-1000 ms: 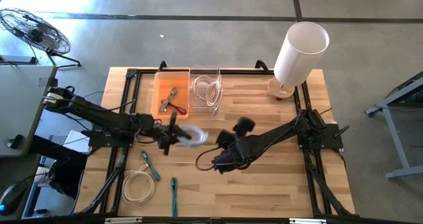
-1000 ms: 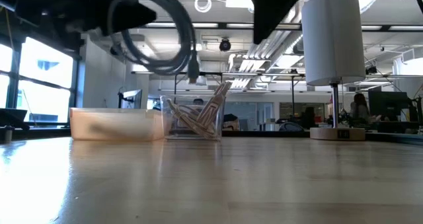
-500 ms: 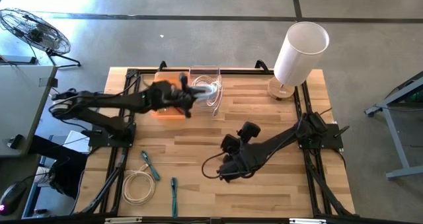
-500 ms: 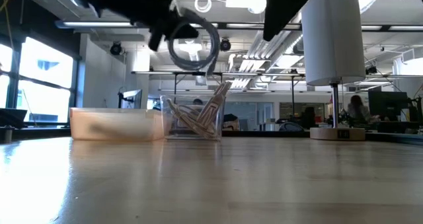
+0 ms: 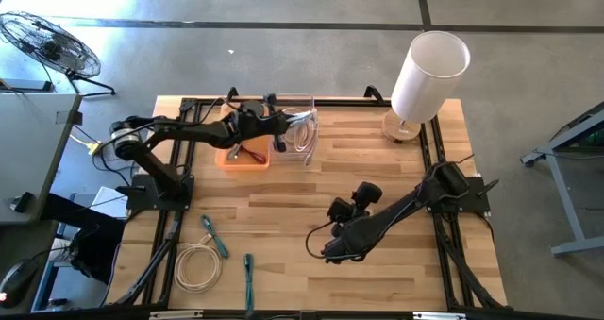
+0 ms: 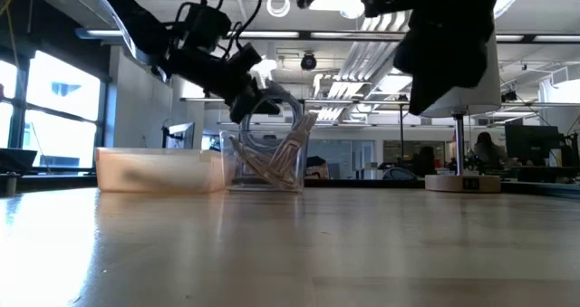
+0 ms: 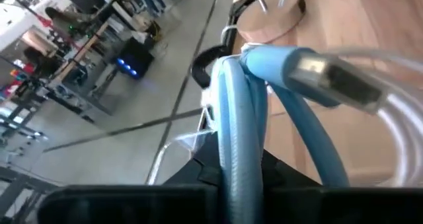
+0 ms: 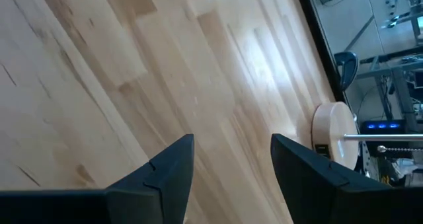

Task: Pick & Place USB Port
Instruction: Put the blue HDMI cable into the transparent bin

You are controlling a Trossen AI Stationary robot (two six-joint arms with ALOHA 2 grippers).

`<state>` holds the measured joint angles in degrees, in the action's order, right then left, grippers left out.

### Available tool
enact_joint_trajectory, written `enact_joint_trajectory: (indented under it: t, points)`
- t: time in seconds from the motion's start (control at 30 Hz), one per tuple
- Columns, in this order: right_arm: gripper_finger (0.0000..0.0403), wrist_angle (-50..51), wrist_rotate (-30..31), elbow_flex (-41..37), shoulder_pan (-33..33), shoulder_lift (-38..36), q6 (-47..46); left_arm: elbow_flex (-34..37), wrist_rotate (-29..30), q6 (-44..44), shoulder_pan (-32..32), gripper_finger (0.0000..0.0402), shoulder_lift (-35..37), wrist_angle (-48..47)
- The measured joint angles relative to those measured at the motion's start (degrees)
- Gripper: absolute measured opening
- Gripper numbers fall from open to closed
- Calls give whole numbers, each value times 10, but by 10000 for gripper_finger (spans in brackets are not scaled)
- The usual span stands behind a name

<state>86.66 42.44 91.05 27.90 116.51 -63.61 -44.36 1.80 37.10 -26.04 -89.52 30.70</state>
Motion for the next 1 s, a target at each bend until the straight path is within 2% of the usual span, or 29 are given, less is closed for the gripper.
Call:
enact_joint_trajectory:
  t: [0.27, 0.37, 0.47, 0.6, 0.77, 1.0]
  points:
    - [192, -18, -5, -27, 4, 0, 1, 0, 0, -3, 2, 116, -14, 8]
    - [192, -24, -5, -27, 4, 0, 9, -3, -22, -18, 1, 143, 3, 11]
    - [192, -24, -6, -27, 4, 0, 9, -31, -45, -28, 2, 164, 24, -47]
    - [192, -26, -8, -27, 5, 0, 10, -90, -75, -33, 2, 190, 39, -169]
    - [192, -28, -8, -27, 9, 0, 10, -164, -75, -30, 7, 217, 42, -312]
    - [192, -33, -8, -27, 15, 0, 8, -188, -72, -34, 7, 227, 42, -367]
